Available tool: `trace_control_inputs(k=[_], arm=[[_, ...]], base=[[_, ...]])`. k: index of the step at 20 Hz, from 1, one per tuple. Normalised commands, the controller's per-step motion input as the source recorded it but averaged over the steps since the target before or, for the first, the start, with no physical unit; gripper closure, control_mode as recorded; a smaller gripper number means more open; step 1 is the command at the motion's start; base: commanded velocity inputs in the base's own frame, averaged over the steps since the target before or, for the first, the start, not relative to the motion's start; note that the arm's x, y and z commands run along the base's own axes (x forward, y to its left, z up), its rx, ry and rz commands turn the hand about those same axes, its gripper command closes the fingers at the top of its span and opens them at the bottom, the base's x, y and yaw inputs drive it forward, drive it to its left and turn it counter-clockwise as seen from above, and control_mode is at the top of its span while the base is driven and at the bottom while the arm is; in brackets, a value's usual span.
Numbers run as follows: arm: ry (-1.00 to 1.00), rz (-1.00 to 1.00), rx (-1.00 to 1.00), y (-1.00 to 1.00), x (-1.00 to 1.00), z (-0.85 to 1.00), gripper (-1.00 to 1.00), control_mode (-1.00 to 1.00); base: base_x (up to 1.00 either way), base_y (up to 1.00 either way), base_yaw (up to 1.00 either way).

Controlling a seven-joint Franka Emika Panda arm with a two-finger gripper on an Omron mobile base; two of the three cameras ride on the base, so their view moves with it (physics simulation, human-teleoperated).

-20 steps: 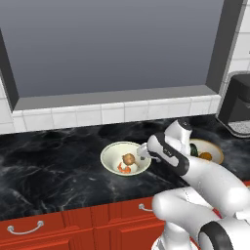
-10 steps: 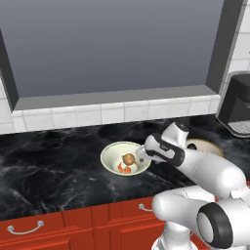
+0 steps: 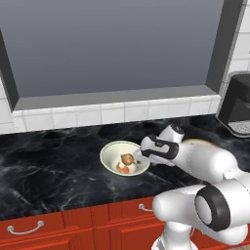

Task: Place the bowl containing the shrimp and onion in the microwave. Close the microwave door and press the start button to microwave the meal.

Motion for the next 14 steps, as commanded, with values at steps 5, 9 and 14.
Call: trace_control_inputs(k=[5, 9, 14], arm=[[0.00, 0.00, 0.00, 0.07, 0.01, -0.20, -1.00, -1.00], [0.00, 0.00, 0.00, 0.03, 0.00, -0.02, 1.00, -1.00], [0.00, 0.00, 0.00, 0.00, 0.00, 0.00, 1.00, -1.00]], base=[[0.00, 0.00, 0.00], [0.00, 0.00, 0.00], [0.00, 0.00, 0.00]])
